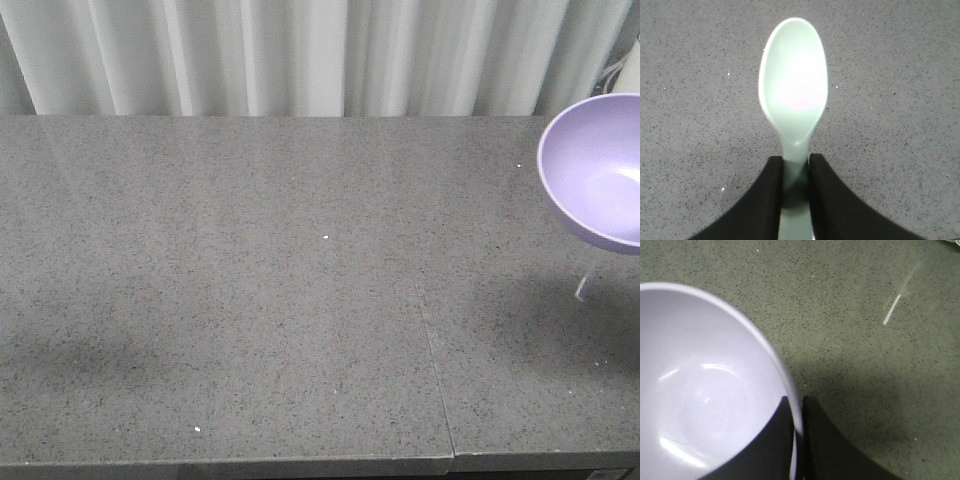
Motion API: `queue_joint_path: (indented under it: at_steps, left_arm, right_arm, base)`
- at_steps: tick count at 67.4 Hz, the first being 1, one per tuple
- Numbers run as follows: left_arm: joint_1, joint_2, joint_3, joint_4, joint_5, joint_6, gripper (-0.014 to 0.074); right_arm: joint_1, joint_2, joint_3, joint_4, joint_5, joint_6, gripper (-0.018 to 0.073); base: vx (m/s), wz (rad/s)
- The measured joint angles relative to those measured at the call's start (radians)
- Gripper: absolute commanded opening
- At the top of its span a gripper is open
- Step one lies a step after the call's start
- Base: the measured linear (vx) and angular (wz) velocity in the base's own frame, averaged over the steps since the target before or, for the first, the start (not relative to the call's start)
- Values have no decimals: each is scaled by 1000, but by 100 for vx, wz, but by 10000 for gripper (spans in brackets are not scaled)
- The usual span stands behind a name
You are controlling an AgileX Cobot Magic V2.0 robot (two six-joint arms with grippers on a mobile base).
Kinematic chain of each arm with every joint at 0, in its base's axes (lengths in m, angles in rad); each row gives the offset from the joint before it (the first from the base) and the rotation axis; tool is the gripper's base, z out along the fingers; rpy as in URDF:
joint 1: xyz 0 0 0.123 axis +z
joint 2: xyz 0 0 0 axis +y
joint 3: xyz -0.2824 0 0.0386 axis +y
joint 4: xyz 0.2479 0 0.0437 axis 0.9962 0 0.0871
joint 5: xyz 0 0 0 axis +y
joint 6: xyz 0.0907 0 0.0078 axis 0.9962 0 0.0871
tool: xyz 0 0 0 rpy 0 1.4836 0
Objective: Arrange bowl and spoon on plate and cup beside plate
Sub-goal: 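Grip the bowl rim with the right gripper and lift it, then hold spoon and bowl raised while the base starts turning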
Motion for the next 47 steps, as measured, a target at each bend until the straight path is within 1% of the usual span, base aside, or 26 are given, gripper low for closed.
queue_joint_path:
  at_steps: [21, 47]
  left_arm:
    - [0, 0, 0, 0, 0, 0, -6]
    - [0, 0, 0, 0, 0, 0, -6]
  right_arm:
    - [0, -142, 0, 0, 88, -1, -6]
    - [0, -164, 0, 0, 104, -1, -6]
  base:
    - [0, 0]
    - [0, 0]
